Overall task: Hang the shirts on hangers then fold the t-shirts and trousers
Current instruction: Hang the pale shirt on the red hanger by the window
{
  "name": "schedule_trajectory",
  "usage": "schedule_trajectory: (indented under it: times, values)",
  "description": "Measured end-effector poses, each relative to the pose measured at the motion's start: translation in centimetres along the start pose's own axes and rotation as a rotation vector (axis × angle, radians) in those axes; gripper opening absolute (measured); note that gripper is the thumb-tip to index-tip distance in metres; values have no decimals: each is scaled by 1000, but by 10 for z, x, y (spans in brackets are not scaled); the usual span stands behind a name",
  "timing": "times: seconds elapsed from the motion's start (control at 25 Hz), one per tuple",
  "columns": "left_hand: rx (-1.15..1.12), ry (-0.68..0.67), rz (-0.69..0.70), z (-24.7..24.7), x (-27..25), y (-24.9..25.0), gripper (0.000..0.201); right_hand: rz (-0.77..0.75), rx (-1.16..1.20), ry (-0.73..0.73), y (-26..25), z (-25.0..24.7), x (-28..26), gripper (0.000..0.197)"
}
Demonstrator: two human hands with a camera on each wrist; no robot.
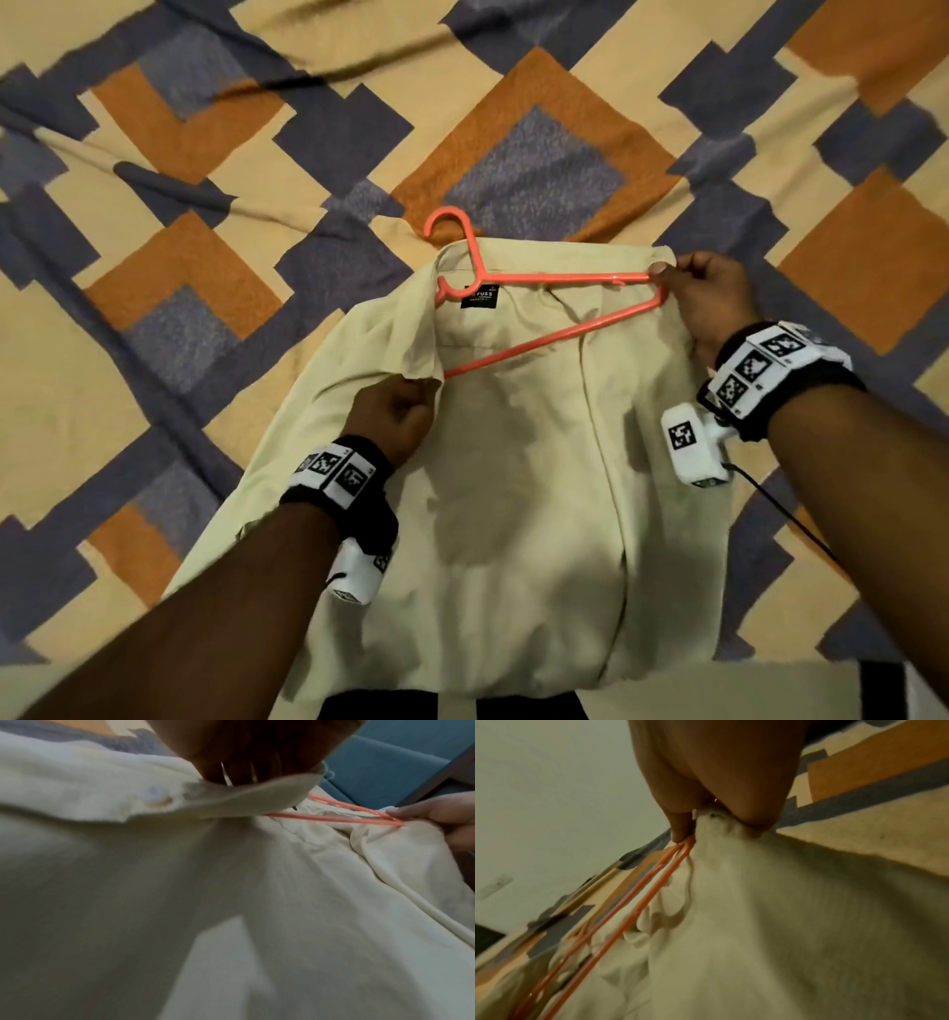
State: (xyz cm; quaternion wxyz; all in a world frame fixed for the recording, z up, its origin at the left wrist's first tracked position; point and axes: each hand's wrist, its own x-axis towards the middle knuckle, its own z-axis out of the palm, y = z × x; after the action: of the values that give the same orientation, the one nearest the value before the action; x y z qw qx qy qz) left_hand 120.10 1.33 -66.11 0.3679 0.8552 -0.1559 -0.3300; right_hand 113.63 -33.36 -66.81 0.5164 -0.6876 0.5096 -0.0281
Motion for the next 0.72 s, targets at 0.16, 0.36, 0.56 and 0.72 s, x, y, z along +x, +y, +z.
schedule_trajectory:
  times: [0.16, 0.36, 0.56, 0.72]
  values:
    - [227, 16, -202, 10, 20, 11, 52, -226, -435, 28, -6, -23, 6, 16]
    - [232, 245, -13, 19, 17, 0, 6, -636, -578, 4, -9, 7, -49, 18]
    - [263, -40, 221, 43, -8, -8, 23, -288, -114, -204, 32, 75, -111, 17]
    - [67, 74, -162, 44, -3, -10, 18, -93, -54, -101, 72, 114, -136, 15]
